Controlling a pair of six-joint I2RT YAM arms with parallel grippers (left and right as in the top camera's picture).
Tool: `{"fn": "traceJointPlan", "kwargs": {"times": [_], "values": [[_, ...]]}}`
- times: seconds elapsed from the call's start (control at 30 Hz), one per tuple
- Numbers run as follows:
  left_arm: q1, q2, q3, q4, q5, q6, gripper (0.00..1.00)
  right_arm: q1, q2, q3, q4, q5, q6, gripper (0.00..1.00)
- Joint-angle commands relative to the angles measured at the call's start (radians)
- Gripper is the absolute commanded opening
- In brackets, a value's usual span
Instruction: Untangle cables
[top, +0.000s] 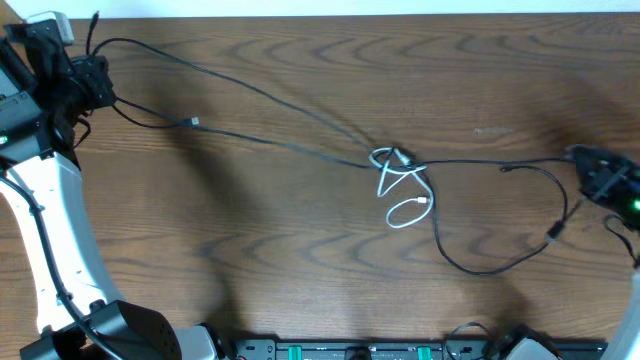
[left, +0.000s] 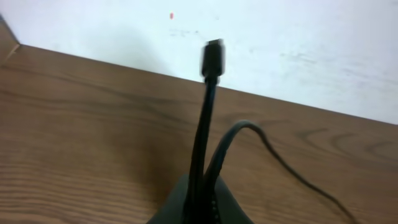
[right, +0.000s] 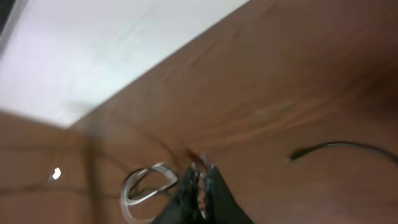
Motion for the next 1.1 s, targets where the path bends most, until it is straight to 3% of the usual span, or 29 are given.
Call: {"fn": "traceJointPlan", "kwargs": {"times": [0.0, 0.07, 0.13, 0.17, 0.23, 0.43, 0.67, 0.9, 1.0, 1.07], "values": [[-0.012, -0.022, -0.002, 0.008, 0.038, -0.020, 0.08, 0.134, 0.042, 0.012, 0.024, 0.019, -0.025, 0.25], [-0.027, -0.026, -0.002, 0.006, 0.039, -0.020, 0.08, 0.210, 0.067, 0.012, 0.045, 0.042, 0.005, 0.51], [-0.049, -0.029, -0.002, 0.002, 0.039, -0.020, 0.08, 0.296, 0.095, 0.012, 0.069, 0.096, 0.046, 0.64], [-0.063, -0.029, -0.002, 0.000, 0.039, -0.020, 0.08, 0.340, 0.110, 0.012, 0.082, 0.121, 0.059, 0.85], [-0.089, -0.029, -0.002, -0.005, 0.045, -0.019, 0.08, 0.407, 0.134, 0.012, 0.101, 0.152, 0.074, 0.92], [-0.172, -0.029, -0.002, -0.004, 0.153, -0.020, 0.08, 0.602, 0.232, 0.012, 0.149, 0.230, 0.132, 0.91], [-0.287, -0.029, -0.002, -0.008, 0.158, -0.020, 0.08, 0.772, 0.388, 0.012, 0.219, 0.247, 0.163, 0.84], [-0.368, -0.029, -0.002, -0.016, 0.158, -0.019, 0.08, 0.903, 0.523, 0.012, 0.361, 0.246, 0.243, 0.58], [-0.396, -0.029, -0.002, -0.016, 0.157, -0.019, 0.07, 0.959, 0.550, 0.012, 0.391, 0.243, 0.263, 0.69], [-0.404, -0.029, -0.002, -0.016, 0.157, -0.019, 0.08, 0.990, 0.554, 0.012, 0.404, 0.243, 0.272, 0.69]]}}
